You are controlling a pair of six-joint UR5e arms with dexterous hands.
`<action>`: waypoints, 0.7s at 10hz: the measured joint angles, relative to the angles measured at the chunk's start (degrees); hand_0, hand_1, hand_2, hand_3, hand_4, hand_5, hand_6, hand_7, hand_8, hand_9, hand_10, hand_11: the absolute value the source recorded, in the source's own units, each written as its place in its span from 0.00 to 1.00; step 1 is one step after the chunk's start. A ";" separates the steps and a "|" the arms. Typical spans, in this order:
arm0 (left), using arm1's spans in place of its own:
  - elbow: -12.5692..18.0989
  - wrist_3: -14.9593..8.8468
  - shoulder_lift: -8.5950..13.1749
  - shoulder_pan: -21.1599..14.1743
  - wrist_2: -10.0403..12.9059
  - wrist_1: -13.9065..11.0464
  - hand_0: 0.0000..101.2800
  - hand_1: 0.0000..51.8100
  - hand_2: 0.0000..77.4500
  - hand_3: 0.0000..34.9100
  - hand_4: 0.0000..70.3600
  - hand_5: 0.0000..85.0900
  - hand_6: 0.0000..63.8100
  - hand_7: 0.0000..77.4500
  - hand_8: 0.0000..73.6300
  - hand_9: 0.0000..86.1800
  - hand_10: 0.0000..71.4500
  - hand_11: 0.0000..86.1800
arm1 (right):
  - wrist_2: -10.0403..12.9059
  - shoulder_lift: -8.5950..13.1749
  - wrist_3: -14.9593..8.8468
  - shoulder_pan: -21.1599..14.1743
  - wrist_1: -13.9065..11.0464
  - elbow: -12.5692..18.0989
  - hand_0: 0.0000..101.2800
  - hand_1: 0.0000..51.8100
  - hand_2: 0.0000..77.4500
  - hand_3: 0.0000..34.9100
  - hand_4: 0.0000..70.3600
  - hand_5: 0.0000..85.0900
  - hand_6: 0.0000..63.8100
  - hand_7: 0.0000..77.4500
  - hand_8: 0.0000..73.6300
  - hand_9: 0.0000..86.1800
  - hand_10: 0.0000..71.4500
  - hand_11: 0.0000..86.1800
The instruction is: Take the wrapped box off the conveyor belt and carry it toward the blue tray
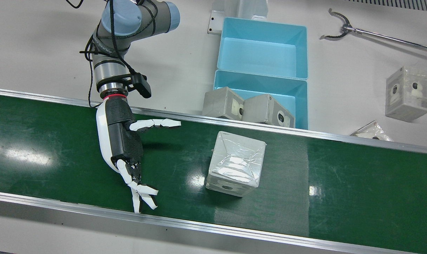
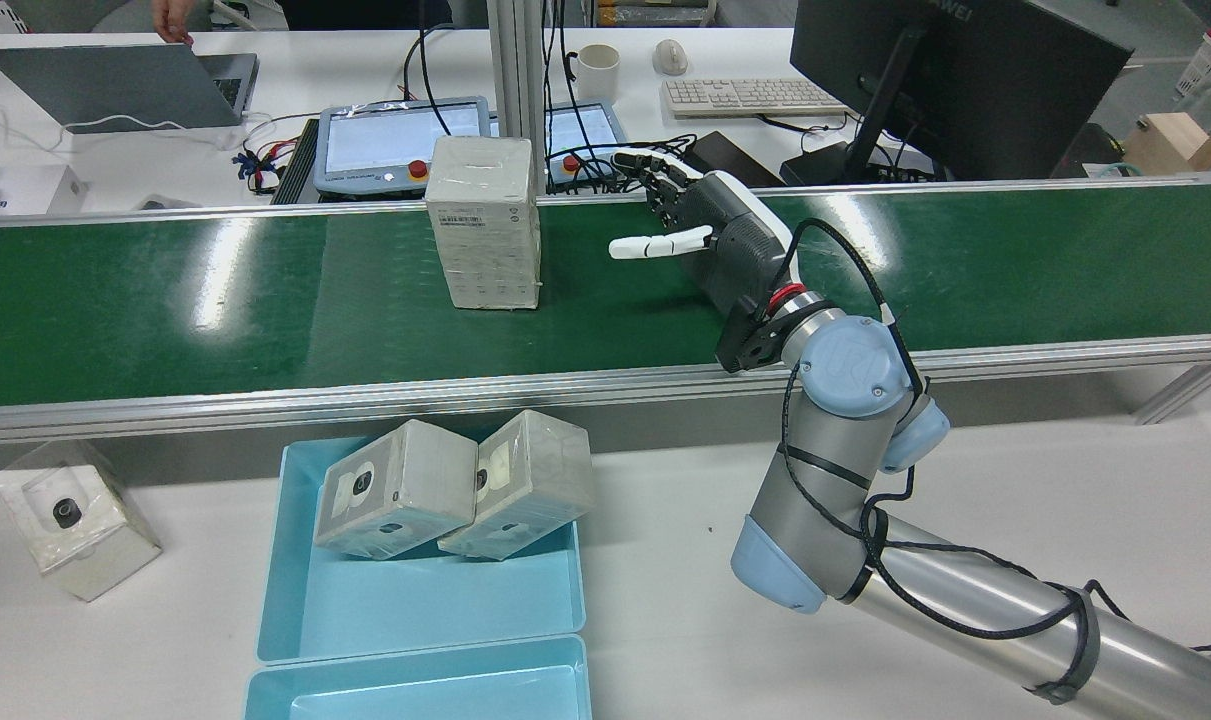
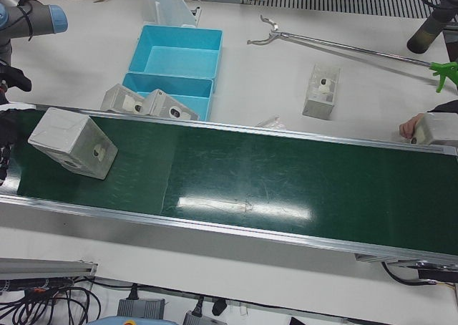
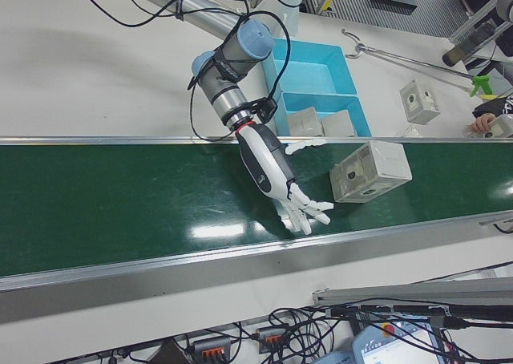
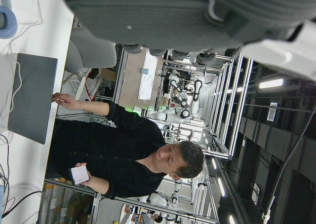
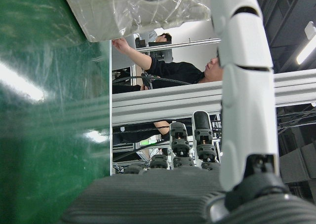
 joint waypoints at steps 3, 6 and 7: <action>0.00 0.00 0.00 0.00 0.00 0.00 0.00 0.00 0.01 0.00 0.00 0.01 0.01 0.00 0.01 0.00 0.01 0.01 | 0.00 -0.04 0.00 0.02 0.01 -0.03 0.49 0.35 0.16 0.00 0.12 0.30 0.09 0.08 0.01 0.05 0.00 0.01; 0.00 0.00 0.00 0.00 0.00 0.00 0.00 0.00 0.01 0.00 0.00 0.01 0.01 0.00 0.01 0.00 0.01 0.01 | -0.02 -0.02 -0.04 -0.05 0.01 -0.12 0.49 0.35 0.16 0.00 0.12 0.30 0.09 0.08 0.01 0.05 0.00 0.01; 0.00 0.00 0.00 0.00 0.00 0.00 0.00 0.00 0.01 0.00 0.00 0.01 0.01 0.00 0.01 0.00 0.01 0.01 | -0.01 -0.03 -0.06 -0.09 0.01 -0.14 0.49 0.35 0.16 0.00 0.12 0.30 0.09 0.08 0.01 0.05 0.00 0.01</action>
